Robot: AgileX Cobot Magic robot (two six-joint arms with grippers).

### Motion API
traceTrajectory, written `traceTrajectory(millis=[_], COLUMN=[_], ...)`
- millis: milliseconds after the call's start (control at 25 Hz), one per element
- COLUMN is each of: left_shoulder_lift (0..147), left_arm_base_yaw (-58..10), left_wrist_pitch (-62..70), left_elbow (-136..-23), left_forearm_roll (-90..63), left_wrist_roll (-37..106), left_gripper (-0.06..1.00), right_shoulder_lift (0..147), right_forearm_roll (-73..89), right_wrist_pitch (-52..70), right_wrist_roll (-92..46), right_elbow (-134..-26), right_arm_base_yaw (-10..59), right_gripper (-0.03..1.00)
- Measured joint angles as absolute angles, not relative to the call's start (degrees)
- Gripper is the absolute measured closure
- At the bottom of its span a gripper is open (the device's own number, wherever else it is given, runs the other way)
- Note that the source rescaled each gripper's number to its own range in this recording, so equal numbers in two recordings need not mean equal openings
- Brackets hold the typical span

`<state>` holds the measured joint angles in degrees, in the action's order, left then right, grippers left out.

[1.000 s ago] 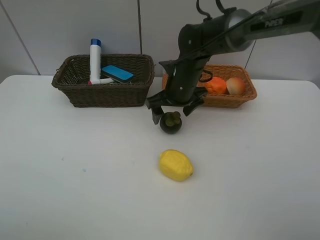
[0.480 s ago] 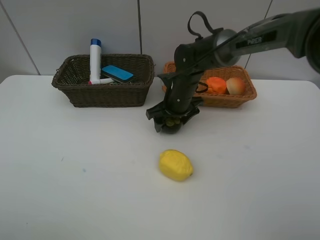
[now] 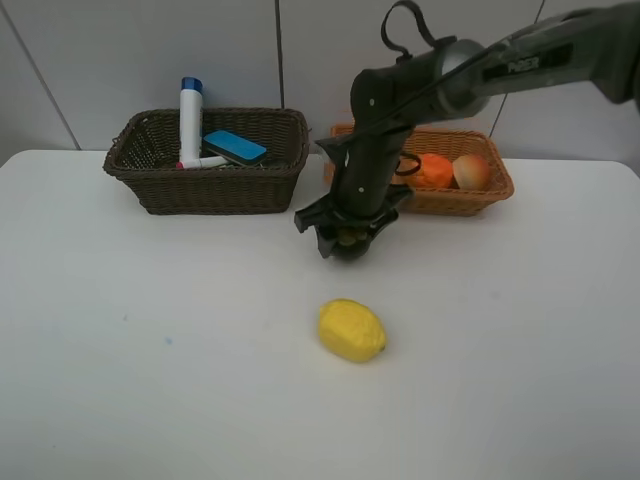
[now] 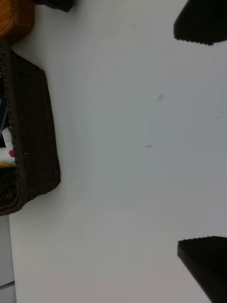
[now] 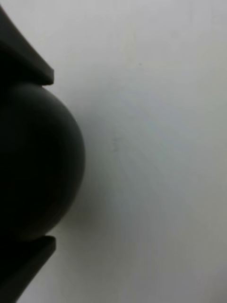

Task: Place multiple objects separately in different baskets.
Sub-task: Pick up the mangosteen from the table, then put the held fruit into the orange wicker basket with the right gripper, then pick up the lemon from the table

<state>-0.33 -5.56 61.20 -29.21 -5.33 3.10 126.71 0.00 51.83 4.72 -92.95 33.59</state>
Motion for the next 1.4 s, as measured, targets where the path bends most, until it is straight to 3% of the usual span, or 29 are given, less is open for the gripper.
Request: traceTrajectory(millis=[240,400,640,680,720,760,840,920,1080,1200,1400], left_shoulder_lift=[-0.3,-0.3,-0.3,-0.3,-0.3,-0.3,-0.3,-0.3,-0.3,-0.3,-0.3], left_arm_base_yaw=[-5.6,-5.6,-5.6,-5.6,-5.6,-5.6,-5.6,-5.6,-5.6,-5.6,-5.6], left_wrist_pitch=[61.2,61.2,61.2,61.2,61.2,61.2,61.2,61.2,61.2,61.2,61.2], left_elbow=[-29.2,-29.2,-29.2,-29.2,-29.2,-29.2,-29.2,-29.2,-29.2,-29.2,-29.2], left_forearm_roll=[-5.3,-5.3,-5.3,-5.3,-5.3,-5.3,-5.3,-5.3,-5.3,-5.3,-5.3], left_wrist_roll=[3.1,3.1,3.1,3.1,3.1,3.1,3.1,3.1,3.1,3.1,3.1], left_gripper=[-0.05,-0.05,-0.05,-0.05,-0.05,-0.05,-0.05,-0.05,-0.05,-0.05,-0.05], right_shoulder_lift=[121.9,126.7,133.6,133.9,133.8,133.8,133.8,133.8,133.1,131.1,124.9], right_forearm_roll=[-6.2,-7.6,-7.0,-7.1,-7.1,-7.3,-7.7,-7.7,-5.6,-0.8,5.0], right_wrist_pitch=[51.8,51.3,51.4,50.9,50.1,49.7,49.6,51.2,60.6,68.1,69.6], right_wrist_roll=[4.7,4.6,4.6,4.6,4.6,4.5,4.5,4.5,4.5,3.7,2.5], right_elbow=[-105.2,-111.9,-113.8,-113.8,-113.8,-113.8,-114.2,-114.3,-114.3,-114.3,-109.7], right_arm_base_yaw=[32.2,27.1,20.3,20.1,20.1,20.1,20.3,20.4,20.4,20.4,20.8], right_gripper=[0.79,0.79,0.79,0.69,0.45,0.29,0.09,0.02,-0.02,-0.03,-0.03])
